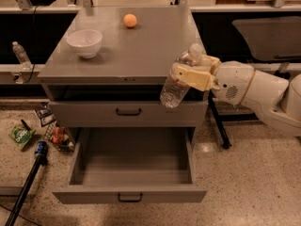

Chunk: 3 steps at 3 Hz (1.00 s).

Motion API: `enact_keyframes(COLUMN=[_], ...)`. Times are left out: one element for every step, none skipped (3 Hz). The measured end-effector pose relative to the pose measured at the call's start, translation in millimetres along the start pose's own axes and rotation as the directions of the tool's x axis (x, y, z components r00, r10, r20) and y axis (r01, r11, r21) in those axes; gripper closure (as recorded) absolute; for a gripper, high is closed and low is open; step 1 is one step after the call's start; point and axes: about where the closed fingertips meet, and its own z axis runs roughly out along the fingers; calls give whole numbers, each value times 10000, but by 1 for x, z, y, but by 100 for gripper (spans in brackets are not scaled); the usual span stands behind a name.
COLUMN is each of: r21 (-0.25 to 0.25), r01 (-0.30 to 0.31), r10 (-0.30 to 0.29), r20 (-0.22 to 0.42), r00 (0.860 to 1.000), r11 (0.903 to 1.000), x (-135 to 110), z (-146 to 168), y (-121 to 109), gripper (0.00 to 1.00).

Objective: Pick water bottle from middle drawer and place on counter

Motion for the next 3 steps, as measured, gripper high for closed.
enact_keyframes(r21=[110,509,717], r01=[189,758,1228], r10=[-192,-778,-1261], r20=[334,396,446], r00=[9993,9962,9910], r11=[9998,9958,9898], x=[-14,-57,-101], z=[9,35,63], y=[-4,-41,-79], gripper=[100,100,100])
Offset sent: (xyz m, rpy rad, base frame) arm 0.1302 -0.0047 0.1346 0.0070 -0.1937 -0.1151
